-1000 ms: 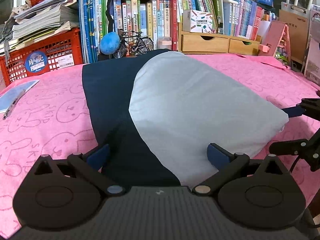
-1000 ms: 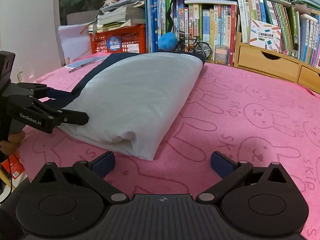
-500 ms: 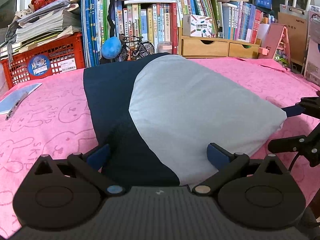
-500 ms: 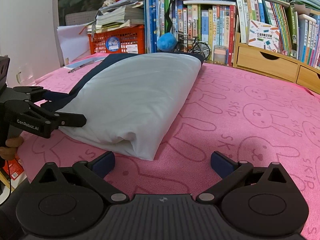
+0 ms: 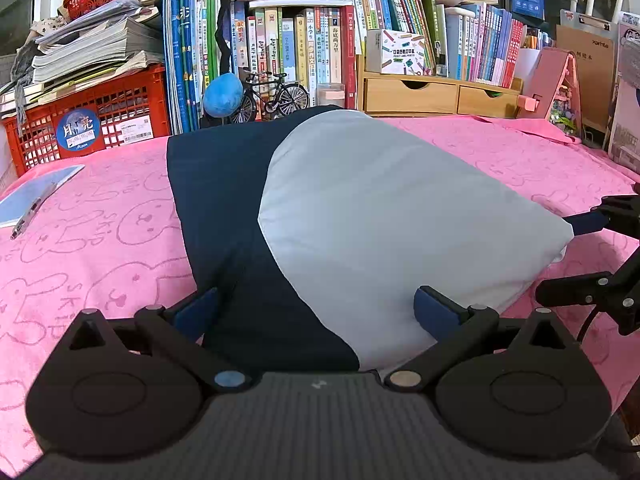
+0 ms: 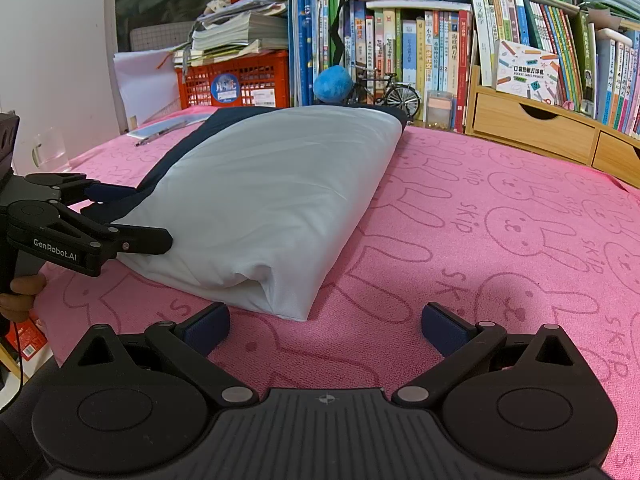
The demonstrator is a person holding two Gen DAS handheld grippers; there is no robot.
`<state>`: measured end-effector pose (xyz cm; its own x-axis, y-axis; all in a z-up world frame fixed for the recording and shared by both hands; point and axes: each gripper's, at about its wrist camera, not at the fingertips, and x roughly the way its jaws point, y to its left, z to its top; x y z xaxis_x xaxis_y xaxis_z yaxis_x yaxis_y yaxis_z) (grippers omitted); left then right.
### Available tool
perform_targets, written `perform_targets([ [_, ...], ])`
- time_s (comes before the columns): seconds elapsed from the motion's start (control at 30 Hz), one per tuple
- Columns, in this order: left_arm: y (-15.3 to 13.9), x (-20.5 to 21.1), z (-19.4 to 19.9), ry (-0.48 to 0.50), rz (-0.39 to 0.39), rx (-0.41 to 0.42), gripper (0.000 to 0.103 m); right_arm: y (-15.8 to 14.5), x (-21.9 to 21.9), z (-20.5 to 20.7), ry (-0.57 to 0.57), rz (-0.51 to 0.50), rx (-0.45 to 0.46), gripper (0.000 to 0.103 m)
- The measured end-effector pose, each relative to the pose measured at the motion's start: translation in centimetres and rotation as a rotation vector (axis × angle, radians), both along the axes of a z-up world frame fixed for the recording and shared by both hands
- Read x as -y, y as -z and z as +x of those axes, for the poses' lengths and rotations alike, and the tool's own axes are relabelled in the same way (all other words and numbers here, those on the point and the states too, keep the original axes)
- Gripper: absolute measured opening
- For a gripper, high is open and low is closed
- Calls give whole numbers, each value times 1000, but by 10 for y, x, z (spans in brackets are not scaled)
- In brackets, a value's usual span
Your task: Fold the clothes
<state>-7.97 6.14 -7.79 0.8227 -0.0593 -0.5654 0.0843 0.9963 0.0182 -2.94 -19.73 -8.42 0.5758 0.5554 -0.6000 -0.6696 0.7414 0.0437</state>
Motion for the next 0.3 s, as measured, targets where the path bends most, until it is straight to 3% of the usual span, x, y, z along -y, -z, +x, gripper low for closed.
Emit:
perform_targets([
  [0.3, 0, -1, 0, 2, 0, 0, 103, 0, 0, 0, 1, 0, 0, 103],
])
